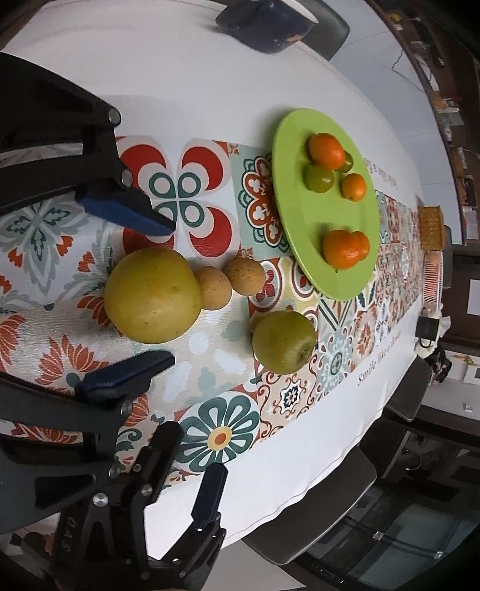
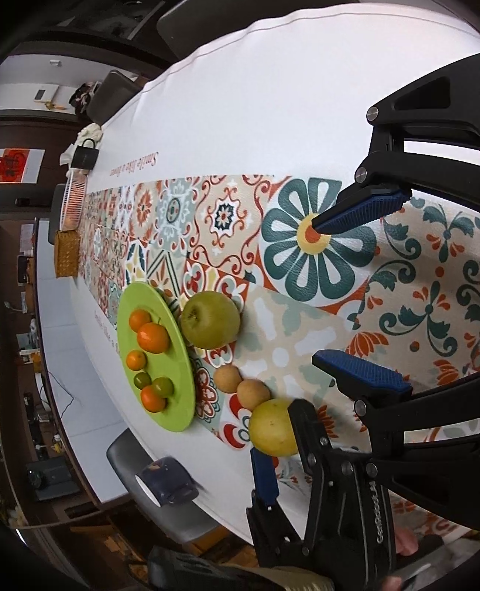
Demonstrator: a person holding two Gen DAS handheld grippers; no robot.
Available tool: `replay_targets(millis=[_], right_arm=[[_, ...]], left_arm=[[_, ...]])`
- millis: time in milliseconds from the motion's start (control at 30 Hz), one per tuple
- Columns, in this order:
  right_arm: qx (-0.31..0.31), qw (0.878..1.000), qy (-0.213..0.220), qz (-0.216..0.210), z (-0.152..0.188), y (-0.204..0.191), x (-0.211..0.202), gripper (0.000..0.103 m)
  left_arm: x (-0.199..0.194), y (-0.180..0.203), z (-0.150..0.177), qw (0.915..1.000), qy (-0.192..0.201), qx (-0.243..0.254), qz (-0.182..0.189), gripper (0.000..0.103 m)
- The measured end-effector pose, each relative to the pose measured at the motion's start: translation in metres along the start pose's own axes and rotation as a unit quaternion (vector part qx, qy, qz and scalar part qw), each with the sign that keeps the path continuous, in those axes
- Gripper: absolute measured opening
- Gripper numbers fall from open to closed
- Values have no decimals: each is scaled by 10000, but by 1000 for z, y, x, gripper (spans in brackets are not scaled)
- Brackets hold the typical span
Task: Organize fruits
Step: 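Close the left tool on the large yellow pear while the right tool approaches a brown kiwi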
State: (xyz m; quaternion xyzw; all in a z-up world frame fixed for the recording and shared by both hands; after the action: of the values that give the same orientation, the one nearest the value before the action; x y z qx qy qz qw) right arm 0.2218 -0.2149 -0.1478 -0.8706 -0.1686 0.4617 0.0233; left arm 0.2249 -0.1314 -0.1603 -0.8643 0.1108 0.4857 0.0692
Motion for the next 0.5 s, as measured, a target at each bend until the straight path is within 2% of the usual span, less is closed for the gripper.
replay_targets(millis=[100, 367, 500], right_arm=[[23, 10000, -54, -20, 1, 0, 5, 66], [57, 9999, -102, -46, 0, -2, 11, 66], [16, 9999, -67, -89, -5, -8, 10, 66]], left_arm=[[4, 1, 0, 10000, -48, -23, 68, 50], [-1, 0, -1, 9999, 37, -55, 141, 49], [-13, -9, -3, 9998, 176, 1, -103, 49]])
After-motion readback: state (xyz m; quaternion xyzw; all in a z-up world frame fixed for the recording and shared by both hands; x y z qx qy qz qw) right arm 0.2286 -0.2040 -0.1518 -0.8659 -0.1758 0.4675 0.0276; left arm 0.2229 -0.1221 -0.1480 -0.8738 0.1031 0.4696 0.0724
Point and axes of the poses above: each gripper's, at about its wrist camera, not at the fingertips, and x roughly the way its jaws point, y to its right, z to its underside, the point moved 10 cm from there along x, roughly the way its jaws point, and after that the axes turned 9 degrees about -z, right-handed, at the moved point
